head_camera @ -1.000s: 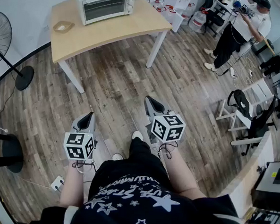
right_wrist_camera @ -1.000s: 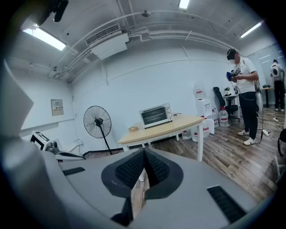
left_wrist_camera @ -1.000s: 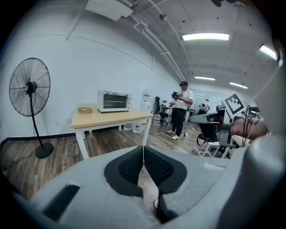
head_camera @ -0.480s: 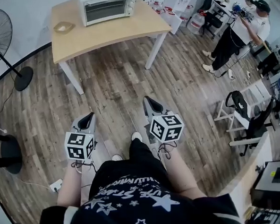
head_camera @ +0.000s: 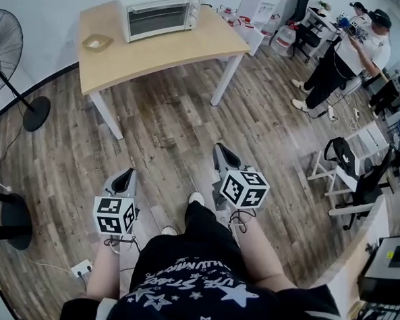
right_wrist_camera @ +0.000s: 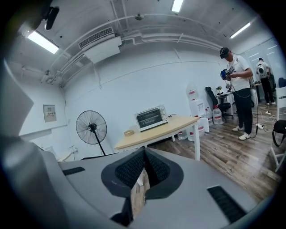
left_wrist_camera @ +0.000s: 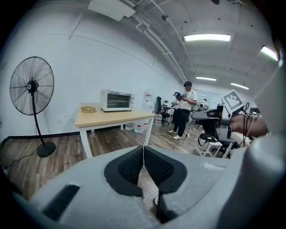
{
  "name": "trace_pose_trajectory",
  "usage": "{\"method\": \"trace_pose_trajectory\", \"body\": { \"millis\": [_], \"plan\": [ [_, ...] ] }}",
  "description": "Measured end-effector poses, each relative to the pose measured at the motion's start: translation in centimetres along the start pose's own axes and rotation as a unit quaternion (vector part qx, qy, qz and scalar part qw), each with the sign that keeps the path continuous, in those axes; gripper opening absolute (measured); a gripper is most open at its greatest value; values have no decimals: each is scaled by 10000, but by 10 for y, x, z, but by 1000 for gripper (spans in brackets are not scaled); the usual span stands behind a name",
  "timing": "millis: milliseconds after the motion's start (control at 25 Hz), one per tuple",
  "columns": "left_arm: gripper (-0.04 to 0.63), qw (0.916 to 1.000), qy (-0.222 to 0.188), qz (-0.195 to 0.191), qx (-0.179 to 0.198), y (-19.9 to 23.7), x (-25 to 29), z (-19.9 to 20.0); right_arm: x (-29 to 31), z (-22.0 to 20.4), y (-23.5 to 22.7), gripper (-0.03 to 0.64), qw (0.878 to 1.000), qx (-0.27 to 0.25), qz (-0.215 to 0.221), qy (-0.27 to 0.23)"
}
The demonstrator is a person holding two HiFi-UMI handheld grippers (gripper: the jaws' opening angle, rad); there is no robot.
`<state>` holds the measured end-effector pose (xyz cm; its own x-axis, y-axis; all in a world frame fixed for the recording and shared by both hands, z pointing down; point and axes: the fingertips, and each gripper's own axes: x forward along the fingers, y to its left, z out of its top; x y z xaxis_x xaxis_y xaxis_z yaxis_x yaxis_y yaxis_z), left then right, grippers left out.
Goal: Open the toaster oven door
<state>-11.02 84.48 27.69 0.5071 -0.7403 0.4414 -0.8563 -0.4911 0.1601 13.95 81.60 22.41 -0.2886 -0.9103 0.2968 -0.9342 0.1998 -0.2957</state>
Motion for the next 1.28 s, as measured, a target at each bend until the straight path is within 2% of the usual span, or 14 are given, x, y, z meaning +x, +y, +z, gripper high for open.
{"method": "trace_pose_trajectory", "body": {
  "millis": [80, 120, 240, 480, 920, 1280],
  "plan": [
    [23, 10000, 0, 28, -32, 2, 6, 2, 5, 3, -5, 8, 10000, -32, -16, 14],
    [23, 10000, 1, 39, -43, 3, 10, 4, 10, 5, -7, 56, 10000, -17, 14, 22],
    [23, 9999, 24, 100, -18, 6, 27, 13, 32, 11, -15, 83, 9999, 69, 136, 29],
    [23, 9994, 62, 332, 1, 29, 72, 43, 110, 33, -30, 156, 9986, 154, 497, 136],
    [23, 9968, -66, 794, -68, 79, 179, 130, 257, 116, -70, 166, 9941, 52, 1065, 190],
    [23, 9936, -189, 1095, -216, 110, 244, 169, 333, 148, -108, 170, 9919, 7, 1212, 368]
  ]
}}
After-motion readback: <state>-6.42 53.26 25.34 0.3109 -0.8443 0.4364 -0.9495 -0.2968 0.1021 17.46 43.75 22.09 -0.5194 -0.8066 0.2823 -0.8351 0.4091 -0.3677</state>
